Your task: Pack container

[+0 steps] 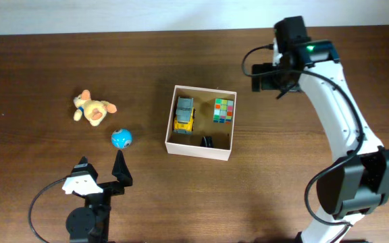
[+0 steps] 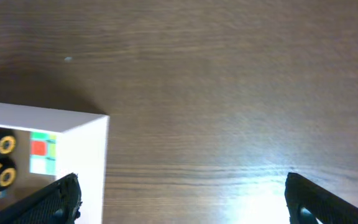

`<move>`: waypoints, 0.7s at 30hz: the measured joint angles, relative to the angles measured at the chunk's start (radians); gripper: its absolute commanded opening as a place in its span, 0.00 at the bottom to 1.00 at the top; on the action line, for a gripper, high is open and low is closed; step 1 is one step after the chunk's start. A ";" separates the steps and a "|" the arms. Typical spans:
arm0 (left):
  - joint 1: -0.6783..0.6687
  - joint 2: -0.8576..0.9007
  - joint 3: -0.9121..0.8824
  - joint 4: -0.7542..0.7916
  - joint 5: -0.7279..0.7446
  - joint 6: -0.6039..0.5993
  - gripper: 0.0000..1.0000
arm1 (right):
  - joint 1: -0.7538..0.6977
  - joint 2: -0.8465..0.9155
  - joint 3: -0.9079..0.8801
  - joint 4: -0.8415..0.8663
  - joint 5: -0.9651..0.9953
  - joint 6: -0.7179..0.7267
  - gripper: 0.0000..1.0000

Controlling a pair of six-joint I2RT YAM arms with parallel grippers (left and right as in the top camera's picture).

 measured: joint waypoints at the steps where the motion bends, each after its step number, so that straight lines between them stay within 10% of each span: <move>1: 0.000 0.000 0.000 0.000 0.000 0.000 0.99 | -0.010 0.000 0.000 -0.006 0.000 0.000 0.99; 21: 0.000 0.000 0.000 0.008 0.011 0.000 0.99 | -0.049 0.000 0.000 -0.010 0.000 0.000 0.99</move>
